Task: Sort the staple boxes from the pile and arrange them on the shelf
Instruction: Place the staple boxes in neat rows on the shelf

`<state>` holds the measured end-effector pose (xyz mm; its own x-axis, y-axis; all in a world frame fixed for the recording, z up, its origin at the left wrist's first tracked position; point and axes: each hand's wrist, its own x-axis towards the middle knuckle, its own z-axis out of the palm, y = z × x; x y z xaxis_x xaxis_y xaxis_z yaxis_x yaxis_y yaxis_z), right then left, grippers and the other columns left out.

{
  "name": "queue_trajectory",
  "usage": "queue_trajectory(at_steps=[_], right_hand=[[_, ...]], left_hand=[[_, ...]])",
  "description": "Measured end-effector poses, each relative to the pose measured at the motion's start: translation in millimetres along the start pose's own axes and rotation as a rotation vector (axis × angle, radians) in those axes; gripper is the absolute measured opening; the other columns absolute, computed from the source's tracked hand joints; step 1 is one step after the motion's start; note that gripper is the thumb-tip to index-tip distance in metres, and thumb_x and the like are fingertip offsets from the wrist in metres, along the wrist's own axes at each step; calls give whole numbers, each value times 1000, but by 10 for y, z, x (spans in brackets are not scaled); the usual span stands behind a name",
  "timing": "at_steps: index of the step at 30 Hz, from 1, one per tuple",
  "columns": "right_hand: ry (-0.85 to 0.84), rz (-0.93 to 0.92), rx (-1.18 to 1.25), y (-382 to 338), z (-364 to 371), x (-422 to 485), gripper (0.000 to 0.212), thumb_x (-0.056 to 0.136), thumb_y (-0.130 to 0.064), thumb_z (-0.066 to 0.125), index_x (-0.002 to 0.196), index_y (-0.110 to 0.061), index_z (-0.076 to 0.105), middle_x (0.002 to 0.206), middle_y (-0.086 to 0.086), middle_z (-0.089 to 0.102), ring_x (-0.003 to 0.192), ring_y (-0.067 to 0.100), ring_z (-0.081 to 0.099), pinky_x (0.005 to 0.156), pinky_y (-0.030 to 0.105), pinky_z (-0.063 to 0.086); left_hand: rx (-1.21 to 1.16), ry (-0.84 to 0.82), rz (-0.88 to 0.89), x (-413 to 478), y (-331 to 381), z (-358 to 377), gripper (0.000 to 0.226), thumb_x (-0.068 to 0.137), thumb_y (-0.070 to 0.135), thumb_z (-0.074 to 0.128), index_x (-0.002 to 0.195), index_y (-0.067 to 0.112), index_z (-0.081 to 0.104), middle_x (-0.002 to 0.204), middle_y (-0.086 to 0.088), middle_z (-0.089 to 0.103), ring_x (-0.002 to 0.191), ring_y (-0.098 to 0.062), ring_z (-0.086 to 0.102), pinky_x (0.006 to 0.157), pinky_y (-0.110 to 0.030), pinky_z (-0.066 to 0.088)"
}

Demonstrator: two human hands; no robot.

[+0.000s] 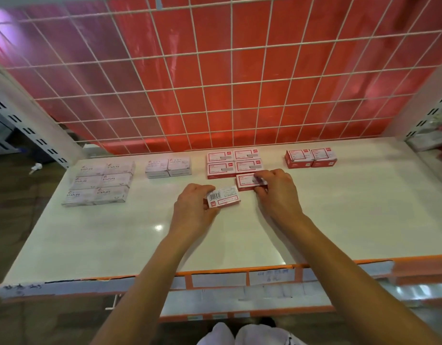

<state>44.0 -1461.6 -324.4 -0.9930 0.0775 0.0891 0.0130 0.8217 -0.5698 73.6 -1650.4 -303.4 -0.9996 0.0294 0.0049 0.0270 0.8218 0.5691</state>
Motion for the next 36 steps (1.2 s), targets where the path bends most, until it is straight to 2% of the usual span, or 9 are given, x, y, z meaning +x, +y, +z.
queue_trajectory(at_steps=[11,15,18,21,25,27,30,33,36], right_hand=[[-6,36,0,-25,-6,17,35,92,-27,59,126,-20,58,125,7,56,114,23,50,100,33,42],[81,40,52,-92,-23,-68,36,90,-26,61,125,-18,58,128,6,52,119,23,47,100,34,43],[90,-31,175,-194,-40,-144,26,90,-17,61,116,-14,62,119,6,60,107,21,57,94,33,49],[20,-28,325,-325,-53,-193,28,90,-10,60,117,-15,63,117,3,66,100,18,63,92,35,52],[-11,-45,408,-419,-40,-212,38,90,-9,60,127,-17,56,122,2,63,103,16,62,95,35,51],[19,-57,439,-433,-50,-207,38,89,-8,61,126,-16,56,123,3,60,102,14,61,94,34,52],[-26,-33,488,-438,-87,-203,38,90,-10,59,127,-19,55,125,1,59,101,8,58,90,27,52],[-127,6,574,-448,-109,-203,37,92,-11,57,127,-21,54,120,-1,62,105,11,61,85,20,51],[-141,26,631,-464,-103,-201,34,92,-9,57,125,-18,55,118,0,63,104,14,62,82,18,52]], left_hand=[[-20,-7,-35,60,37,10,48,84,23,71,130,19,57,125,-4,56,101,-12,60,89,-18,46],[-71,35,-45,65,25,2,47,82,25,73,127,20,59,121,-3,61,92,-9,60,88,-22,49],[-131,90,-56,57,57,-7,48,82,35,72,126,22,60,122,-3,63,98,-15,63,86,-31,55],[-181,128,-71,46,97,-26,51,82,36,72,129,24,58,126,1,62,102,-15,62,86,-30,55],[-302,61,-86,43,116,-67,39,89,39,62,126,25,61,115,9,64,90,-8,60,80,-19,50],[-443,16,-136,43,96,-73,27,95,38,52,117,27,65,103,8,68,88,-11,62,84,-27,54],[-587,-15,-232,30,83,-99,34,98,44,40,112,24,64,89,3,68,81,-17,66,79,-32,58],[-635,-26,-276,27,68,-120,38,98,48,35,108,24,63,85,0,70,75,-19,68,71,-28,58],[-687,-18,-286,8,78,-123,31,98,45,40,110,24,59,91,-4,71,75,-20,69,70,-31,59]])
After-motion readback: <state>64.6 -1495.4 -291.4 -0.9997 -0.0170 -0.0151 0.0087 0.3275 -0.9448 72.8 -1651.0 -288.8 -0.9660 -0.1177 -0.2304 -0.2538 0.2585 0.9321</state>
